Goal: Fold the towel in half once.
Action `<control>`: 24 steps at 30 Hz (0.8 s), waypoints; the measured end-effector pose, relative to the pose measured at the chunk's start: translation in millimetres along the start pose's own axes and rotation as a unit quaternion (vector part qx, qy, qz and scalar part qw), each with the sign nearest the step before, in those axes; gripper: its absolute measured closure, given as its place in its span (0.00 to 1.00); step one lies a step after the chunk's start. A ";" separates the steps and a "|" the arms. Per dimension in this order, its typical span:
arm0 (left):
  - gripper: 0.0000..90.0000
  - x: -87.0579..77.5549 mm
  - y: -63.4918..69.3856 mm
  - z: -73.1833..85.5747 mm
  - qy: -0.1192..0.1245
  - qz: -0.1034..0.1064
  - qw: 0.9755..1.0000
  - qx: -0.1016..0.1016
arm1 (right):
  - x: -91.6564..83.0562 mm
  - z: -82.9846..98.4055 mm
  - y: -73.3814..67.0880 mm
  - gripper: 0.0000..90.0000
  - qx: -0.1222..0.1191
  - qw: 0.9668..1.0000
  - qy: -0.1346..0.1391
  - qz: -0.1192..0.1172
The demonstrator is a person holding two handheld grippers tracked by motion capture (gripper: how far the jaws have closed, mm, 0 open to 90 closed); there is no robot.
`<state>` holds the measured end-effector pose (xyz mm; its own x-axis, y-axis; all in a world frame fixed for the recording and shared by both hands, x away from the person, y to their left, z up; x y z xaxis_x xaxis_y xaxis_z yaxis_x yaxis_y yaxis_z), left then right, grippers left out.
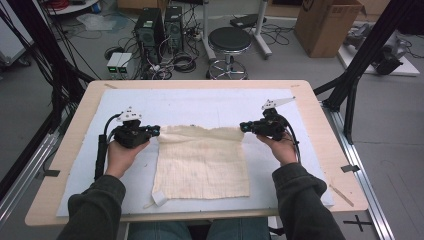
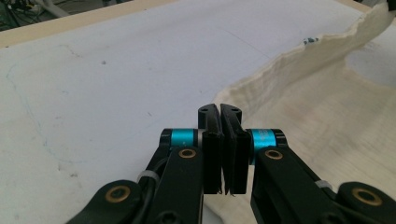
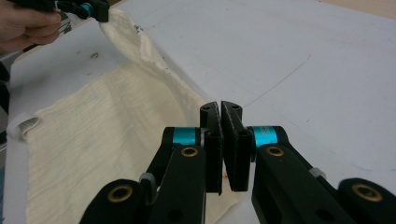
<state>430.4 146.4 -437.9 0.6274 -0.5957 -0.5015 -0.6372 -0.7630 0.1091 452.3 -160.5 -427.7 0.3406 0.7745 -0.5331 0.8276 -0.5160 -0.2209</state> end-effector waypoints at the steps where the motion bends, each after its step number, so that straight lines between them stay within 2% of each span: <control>1: 0.97 -2.0 1.8 0.9 0.002 0.003 1.000 0.003 | -0.6 -0.4 -2.9 0.97 -0.004 1.000 0.003 -0.002; 2: 0.97 -2.7 3.9 1.2 0.008 0.004 1.000 -0.002 | -1.5 0.3 -5.3 0.97 -0.006 1.000 0.005 -0.002; 8: 0.96 -12.5 13.5 13.2 0.001 0.012 1.000 0.017 | -5.5 14.5 -12.4 0.97 -0.005 1.000 0.002 -0.008; 11: 0.96 -15.4 16.0 17.7 0.001 0.016 1.000 0.018 | -9.9 21.4 -15.4 0.97 0.002 1.000 0.003 -0.008; 15: 0.96 -19.4 20.1 26.8 -0.006 0.020 1.000 0.024 | -12.8 26.7 -20.2 0.97 -0.001 1.000 0.006 -0.012; 20: 0.96 -23.7 26.2 32.9 -0.003 0.024 0.999 0.027 | -13.8 30.6 -29.3 0.97 -0.014 1.000 0.004 -0.015; 24: 0.96 -27.1 29.7 39.4 -0.003 0.029 0.999 0.029 | -13.9 36.3 -36.7 0.97 -0.015 1.000 0.001 -0.019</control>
<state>376.8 149.7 -454.9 0.5862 -0.6363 -0.5015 -0.6972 -0.7115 0.0876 401.0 -165.6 -441.8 0.3091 0.7941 -0.5233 0.8528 -0.4750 -0.2172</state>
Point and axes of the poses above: each handheld gripper's, and its own axes: x roughly forward along the jaws, z roughly out of its underside, y roughly to its right, the point moved 10 cm from there along x, roughly forward along the jaws, and after that the axes turned 1 degree about -x, right-handed, at the moved point
